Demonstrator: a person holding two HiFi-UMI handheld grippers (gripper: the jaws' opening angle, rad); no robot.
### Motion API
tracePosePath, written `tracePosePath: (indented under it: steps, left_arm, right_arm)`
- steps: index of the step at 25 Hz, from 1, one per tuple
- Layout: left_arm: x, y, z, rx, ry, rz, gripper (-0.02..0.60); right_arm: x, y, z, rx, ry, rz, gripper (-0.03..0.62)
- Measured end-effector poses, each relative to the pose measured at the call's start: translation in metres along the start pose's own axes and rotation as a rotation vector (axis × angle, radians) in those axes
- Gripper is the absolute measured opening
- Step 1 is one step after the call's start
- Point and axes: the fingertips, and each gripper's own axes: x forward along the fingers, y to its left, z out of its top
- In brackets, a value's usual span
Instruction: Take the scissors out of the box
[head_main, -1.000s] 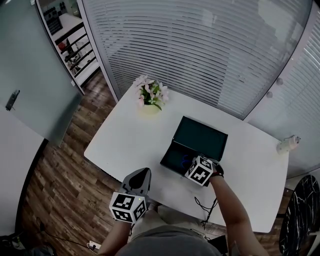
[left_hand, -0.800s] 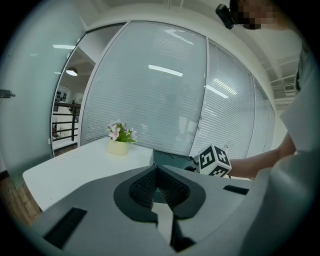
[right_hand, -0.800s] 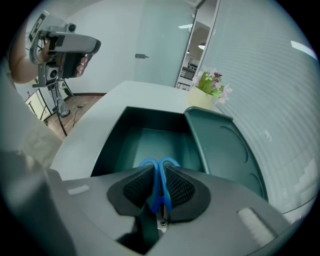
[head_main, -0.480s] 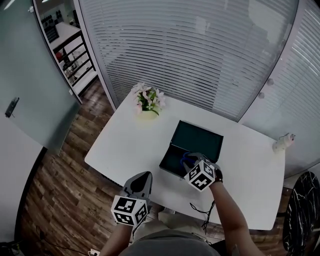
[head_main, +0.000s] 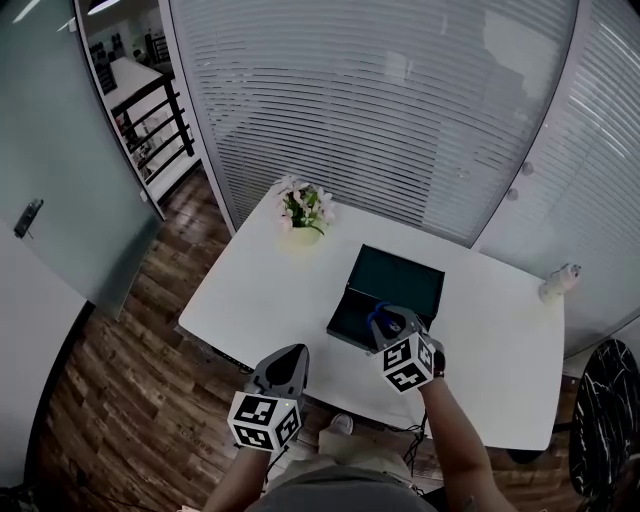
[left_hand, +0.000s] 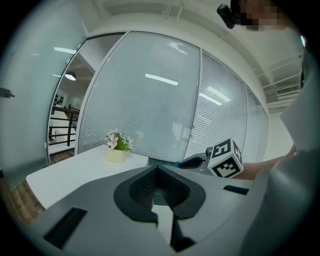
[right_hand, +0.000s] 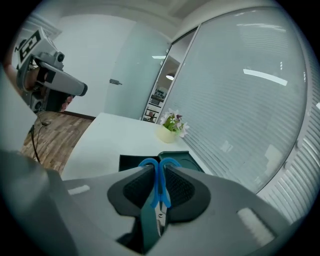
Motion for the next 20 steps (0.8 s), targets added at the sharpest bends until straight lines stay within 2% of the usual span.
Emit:
tracePosePath:
  steps: [11,20]
  left_arm:
    - [-0.055,-0.015,-0.003,0.021,-0.028,-0.043,0.003]
    - [-0.106,-0.036,-0.012,0.039,-0.054,-0.064,0.003]
  right_arm:
    - [-0.072,0.022,0.048,0.074,-0.165,-0.184,0.081]
    - [-0.145,0.070,0.071,0.147,-0.264,-0.215,0.081]
